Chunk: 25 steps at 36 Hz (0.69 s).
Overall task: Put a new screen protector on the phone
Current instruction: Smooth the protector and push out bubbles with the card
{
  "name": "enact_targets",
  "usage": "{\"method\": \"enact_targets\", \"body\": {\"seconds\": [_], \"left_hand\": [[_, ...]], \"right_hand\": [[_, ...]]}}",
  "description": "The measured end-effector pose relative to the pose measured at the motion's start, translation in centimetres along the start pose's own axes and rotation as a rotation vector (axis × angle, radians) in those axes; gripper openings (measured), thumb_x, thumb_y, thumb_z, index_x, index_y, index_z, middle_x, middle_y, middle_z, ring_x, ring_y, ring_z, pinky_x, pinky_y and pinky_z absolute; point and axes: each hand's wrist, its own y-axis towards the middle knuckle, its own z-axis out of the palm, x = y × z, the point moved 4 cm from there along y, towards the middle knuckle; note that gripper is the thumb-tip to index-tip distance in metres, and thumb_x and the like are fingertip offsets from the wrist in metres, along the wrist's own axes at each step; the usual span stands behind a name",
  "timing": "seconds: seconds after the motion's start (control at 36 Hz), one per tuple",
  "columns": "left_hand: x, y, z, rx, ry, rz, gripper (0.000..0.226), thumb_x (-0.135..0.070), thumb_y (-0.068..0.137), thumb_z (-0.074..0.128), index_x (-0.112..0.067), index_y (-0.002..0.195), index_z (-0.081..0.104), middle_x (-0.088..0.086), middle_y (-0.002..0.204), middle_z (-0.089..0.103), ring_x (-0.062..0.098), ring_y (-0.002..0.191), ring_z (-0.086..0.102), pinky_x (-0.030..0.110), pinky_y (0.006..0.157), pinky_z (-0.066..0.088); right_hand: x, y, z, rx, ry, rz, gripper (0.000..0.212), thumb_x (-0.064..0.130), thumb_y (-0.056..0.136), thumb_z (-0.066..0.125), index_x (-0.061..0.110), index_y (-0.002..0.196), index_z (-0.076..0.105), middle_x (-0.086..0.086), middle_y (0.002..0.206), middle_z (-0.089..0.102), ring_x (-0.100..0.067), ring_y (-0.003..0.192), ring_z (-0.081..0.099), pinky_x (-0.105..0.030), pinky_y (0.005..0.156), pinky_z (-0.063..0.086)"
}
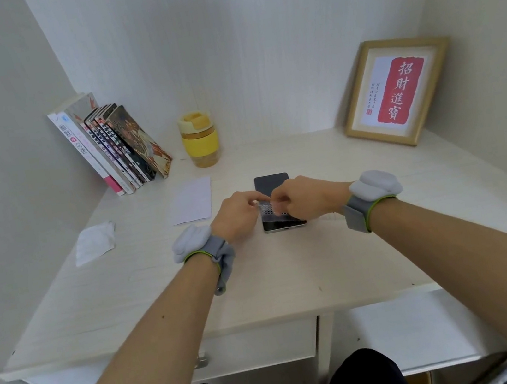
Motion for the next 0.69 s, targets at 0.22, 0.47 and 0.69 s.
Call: {"method": "enact_targets", "body": {"seconds": [0.22, 0.47, 0.69], "left_hand": [[0.1, 0.2, -0.1, -0.017, -0.003, -0.015, 0.048, 0.004, 0.092, 0.033, -0.020, 0.122, 0.062, 0.013, 0.125, 0.059, 0.029, 0.112, 0.054, 0.024, 0.083, 0.038], [0.0, 0.0, -0.1, -0.017, 0.000, -0.007, 0.050, 0.006, 0.089, 0.034, -0.018, 0.118, 0.066, 0.013, 0.122, 0.061, 0.026, 0.110, 0.055, 0.022, 0.080, 0.038], [0.0, 0.0, 0.0, -0.011, -0.002, -0.007, 0.047, 0.005, 0.092, 0.033, -0.017, 0.117, 0.067, 0.011, 0.125, 0.061, 0.026, 0.114, 0.055, 0.027, 0.088, 0.042]], "right_hand": [[-1.1, -0.1, -0.7, -0.037, 0.011, 0.055, 0.023, 0.013, 0.099, 0.042, 0.010, 0.111, 0.061, -0.005, 0.101, 0.054, -0.023, 0.092, 0.049, -0.028, 0.077, 0.038], [-1.2, 0.0, -0.3, -0.026, 0.005, 0.045, 0.024, 0.017, 0.100, 0.045, 0.014, 0.113, 0.065, -0.001, 0.100, 0.056, -0.020, 0.093, 0.051, -0.027, 0.080, 0.040], [-0.2, -0.1, -0.3, -0.012, 0.012, -0.026, 0.024, 0.024, 0.099, 0.050, 0.016, 0.108, 0.071, 0.000, 0.090, 0.066, -0.018, 0.085, 0.055, -0.024, 0.073, 0.043]]}}
